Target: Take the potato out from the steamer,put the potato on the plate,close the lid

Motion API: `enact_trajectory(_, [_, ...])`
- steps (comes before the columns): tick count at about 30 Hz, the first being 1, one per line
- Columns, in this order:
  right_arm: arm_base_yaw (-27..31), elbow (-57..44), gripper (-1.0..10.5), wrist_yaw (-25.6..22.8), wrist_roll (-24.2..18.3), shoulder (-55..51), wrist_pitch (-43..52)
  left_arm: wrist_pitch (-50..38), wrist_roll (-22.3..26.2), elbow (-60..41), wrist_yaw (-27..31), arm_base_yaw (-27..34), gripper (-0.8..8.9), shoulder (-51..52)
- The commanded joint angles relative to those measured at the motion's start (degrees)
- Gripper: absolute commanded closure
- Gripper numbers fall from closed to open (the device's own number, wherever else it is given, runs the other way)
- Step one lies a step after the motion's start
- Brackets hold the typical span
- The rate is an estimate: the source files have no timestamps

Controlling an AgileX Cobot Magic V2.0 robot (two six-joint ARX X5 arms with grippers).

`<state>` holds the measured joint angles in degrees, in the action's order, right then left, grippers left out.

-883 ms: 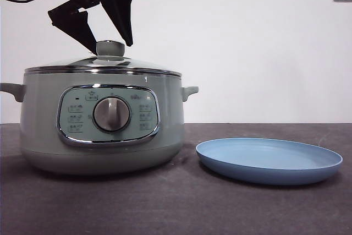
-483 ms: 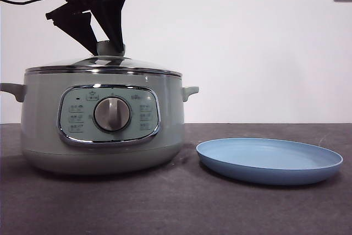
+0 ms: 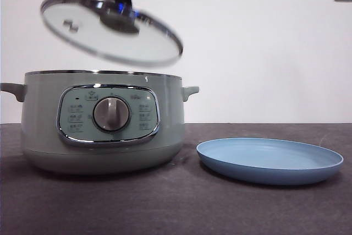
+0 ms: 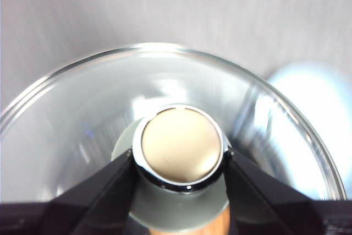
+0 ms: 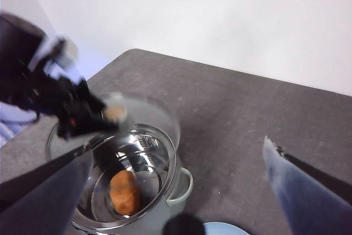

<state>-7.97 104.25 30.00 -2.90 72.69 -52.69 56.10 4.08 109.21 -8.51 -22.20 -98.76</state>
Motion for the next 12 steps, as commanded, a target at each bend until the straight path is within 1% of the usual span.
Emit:
enact_trajectory(1, [-0.5,0.3,3.2,0.2,1.6,0.0,0.3,-0.6,0.8,7.6,-0.5,-0.2,8.22,0.4])
enact_trajectory(3, [-1.5,0.3,3.2,2.1,1.6,0.0,0.3,1.4,2.0,14.9,-0.1,0.1,8.22,0.4])
enact_trajectory(5, [-2.3,0.3,3.2,4.3,2.1,0.0,0.3,3.8,2.8,22.8,2.7,0.7,8.22,0.4])
enact_trajectory(8, [-5.4,0.3,3.2,4.5,2.3,0.1,0.4,7.4,4.3,34.9,8.2,1.6,8.22,0.4])
enact_trajectory(10, [-7.1,0.3,3.2,4.5,2.4,0.5,0.7,8.8,5.3,39.2,10.4,2.1,8.22,0.4])
enact_trajectory(12, [-9.2,0.3,3.2,4.1,2.5,1.3,1.1,10.1,5.3,43.6,13.7,2.6,8.22,0.5])
